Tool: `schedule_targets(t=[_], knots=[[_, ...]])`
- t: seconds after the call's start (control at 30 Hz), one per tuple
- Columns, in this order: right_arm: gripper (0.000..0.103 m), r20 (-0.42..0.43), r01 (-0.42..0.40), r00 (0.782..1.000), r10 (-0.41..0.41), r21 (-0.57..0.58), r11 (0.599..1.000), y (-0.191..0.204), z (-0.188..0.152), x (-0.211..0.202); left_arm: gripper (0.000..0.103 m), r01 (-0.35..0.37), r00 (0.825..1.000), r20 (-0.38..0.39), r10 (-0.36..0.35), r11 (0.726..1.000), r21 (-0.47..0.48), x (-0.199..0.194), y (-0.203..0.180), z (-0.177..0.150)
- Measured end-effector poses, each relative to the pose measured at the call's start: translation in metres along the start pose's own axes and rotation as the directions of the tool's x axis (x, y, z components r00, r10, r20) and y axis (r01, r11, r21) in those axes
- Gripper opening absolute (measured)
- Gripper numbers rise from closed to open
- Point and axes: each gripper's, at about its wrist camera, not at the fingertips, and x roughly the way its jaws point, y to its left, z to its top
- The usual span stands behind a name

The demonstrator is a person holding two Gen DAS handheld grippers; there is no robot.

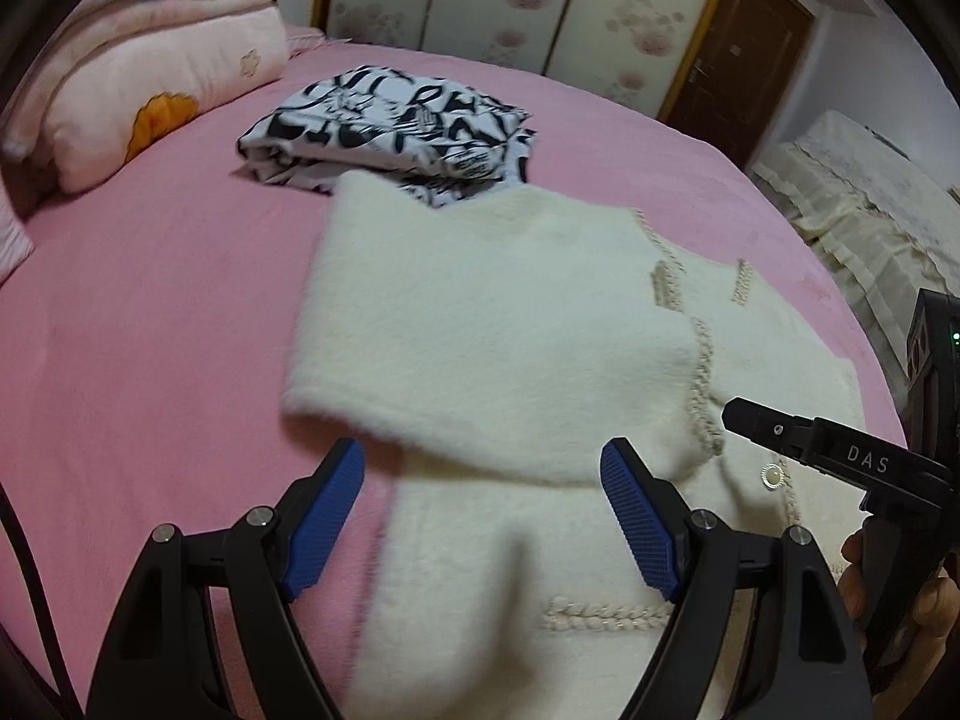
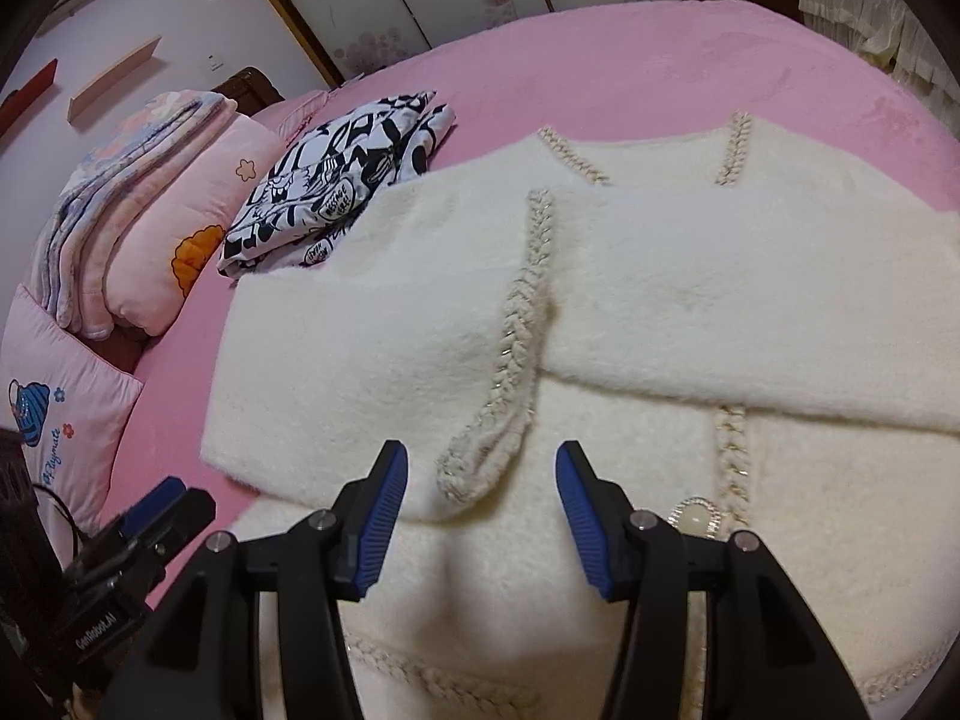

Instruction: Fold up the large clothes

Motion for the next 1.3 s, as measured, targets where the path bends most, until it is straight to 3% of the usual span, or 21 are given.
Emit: schedule_targets(t=[0.1,0.33,0.57,0.63,0.7,0.73,1.0,1.17,1.3], knots=[[0.052,-0.027,0.009,1.000,-0.009,-0.002,1.000,0.006,0.001,0.015,0.080,0.004,1.000,-0.008,-0.005,0.999,-0.052,0.001,0.019,-0.004],[0.052,-0.084,0.054,0.995,-0.052,0.016,0.998,0.010,-0.003,0.042,0.080,-0.010,1.000,-0.015,0.009,0.997,-0.074,0.003,0.033,-0.012],[0.052,-0.074,0.061,0.995,-0.061,-0.003,0.998,0.010,-0.006,0.048,0.080,-0.015,0.999,-0.033,0.013,0.997,-0.079,0.007,0.034,-0.015],[0.046,-0.065,0.062,0.996,-0.063,-0.014,0.998,0.011,-0.006,0.049,0.080,-0.012,0.999,-0.035,0.010,0.997,-0.080,0.007,0.033,-0.016],[0.021,-0.066,0.064,0.996,-0.066,-0.039,0.997,0.013,-0.006,0.051,0.080,-0.014,0.999,-0.040,0.011,0.997,-0.074,0.009,0.031,-0.017],[0.020,-0.067,0.050,0.996,-0.053,-0.050,0.998,0.014,-0.006,0.051,0.080,-0.015,0.999,-0.044,0.012,0.997,-0.070,0.010,0.031,-0.017],[0.016,0.014,0.094,0.996,-0.093,-0.191,0.977,0.037,0.002,0.030,0.080,-0.012,0.998,-0.068,0.007,0.997,-0.075,0.018,0.030,-0.021],[0.016,0.135,0.092,0.989,-0.056,-0.280,0.956,0.057,0.044,-0.012,0.080,-0.013,0.996,-0.089,0.003,0.993,-0.113,0.026,0.035,-0.022],[0.015,0.261,0.144,0.964,-0.052,-0.345,0.928,0.072,0.084,-0.052,0.080,-0.014,0.996,-0.092,0.003,0.992,-0.124,0.027,0.035,-0.021]])
